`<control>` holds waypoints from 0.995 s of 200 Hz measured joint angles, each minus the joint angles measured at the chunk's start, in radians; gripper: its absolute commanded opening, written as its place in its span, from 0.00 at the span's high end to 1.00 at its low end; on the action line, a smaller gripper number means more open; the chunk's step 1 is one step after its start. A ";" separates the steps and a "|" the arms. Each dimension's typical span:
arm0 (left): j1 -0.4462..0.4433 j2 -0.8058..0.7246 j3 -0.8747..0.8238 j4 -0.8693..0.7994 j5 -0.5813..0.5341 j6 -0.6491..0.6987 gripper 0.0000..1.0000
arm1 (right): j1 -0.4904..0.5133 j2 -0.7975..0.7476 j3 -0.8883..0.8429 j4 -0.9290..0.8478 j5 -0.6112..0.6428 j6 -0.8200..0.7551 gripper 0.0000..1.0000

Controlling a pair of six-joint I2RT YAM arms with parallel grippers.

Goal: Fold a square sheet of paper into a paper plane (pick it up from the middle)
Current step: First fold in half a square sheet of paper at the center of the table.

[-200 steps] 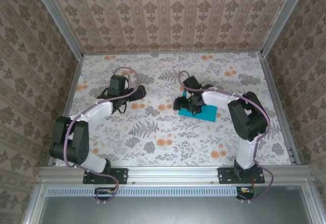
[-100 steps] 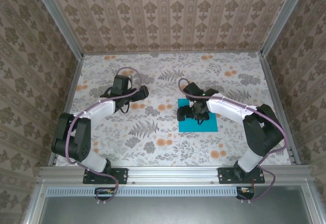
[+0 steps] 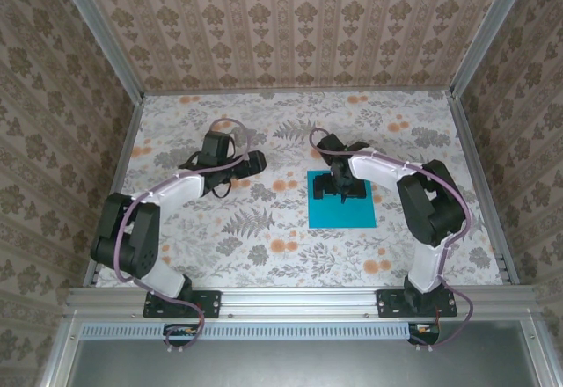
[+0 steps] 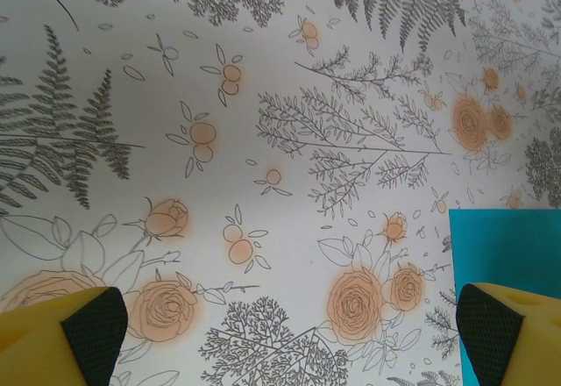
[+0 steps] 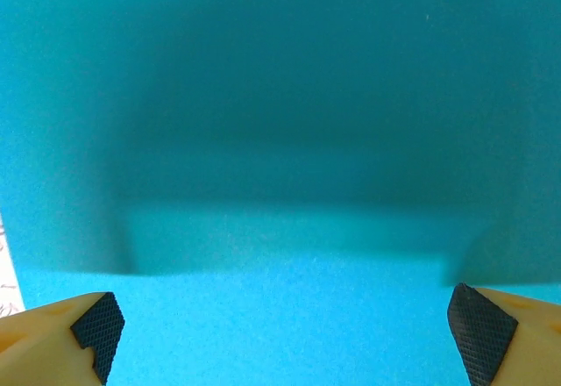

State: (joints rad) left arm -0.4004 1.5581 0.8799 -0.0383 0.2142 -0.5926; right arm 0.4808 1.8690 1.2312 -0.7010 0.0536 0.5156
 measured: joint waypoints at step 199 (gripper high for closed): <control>-0.019 0.053 0.040 -0.008 0.010 -0.018 0.00 | -0.023 0.025 0.002 -0.008 0.014 -0.001 0.05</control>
State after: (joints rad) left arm -0.4194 1.6112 0.9203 -0.0463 0.2245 -0.6109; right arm 0.4580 1.8938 1.2335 -0.7094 0.0673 0.5148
